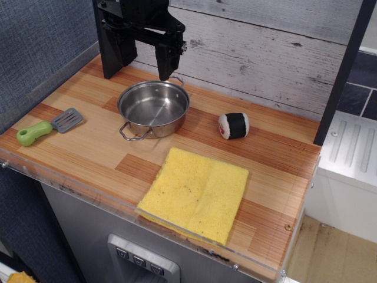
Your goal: Put the pot on the cloth.
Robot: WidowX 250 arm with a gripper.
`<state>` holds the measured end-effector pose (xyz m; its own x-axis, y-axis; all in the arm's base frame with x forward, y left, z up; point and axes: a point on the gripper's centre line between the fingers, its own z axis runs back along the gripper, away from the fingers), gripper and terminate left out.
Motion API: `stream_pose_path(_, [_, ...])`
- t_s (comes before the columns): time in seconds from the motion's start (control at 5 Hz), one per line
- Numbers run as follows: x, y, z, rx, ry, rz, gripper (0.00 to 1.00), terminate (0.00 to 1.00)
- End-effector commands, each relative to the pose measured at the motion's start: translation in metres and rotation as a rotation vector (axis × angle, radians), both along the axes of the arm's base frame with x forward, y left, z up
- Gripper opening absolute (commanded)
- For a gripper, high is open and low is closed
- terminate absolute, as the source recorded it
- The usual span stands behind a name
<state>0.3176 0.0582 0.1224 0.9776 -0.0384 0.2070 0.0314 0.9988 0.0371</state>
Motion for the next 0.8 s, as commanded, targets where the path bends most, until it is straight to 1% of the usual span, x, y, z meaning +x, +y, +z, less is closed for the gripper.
stream_pose_path(0.0, [0.0,0.0,0.0,0.0,0.0,0.0,1.0,0.0])
stream_pose_path(0.2, [0.004,0.01,-0.006,-0.077,-0.163,0.028,1.0,0.0])
stream_pose_path(0.4, [0.024,0.012,-0.027,-0.081,-0.218,0.036,1.0,0.0])
stream_pose_path(0.6, [0.041,0.007,-0.057,-0.076,-0.195,0.028,1.0,0.0])
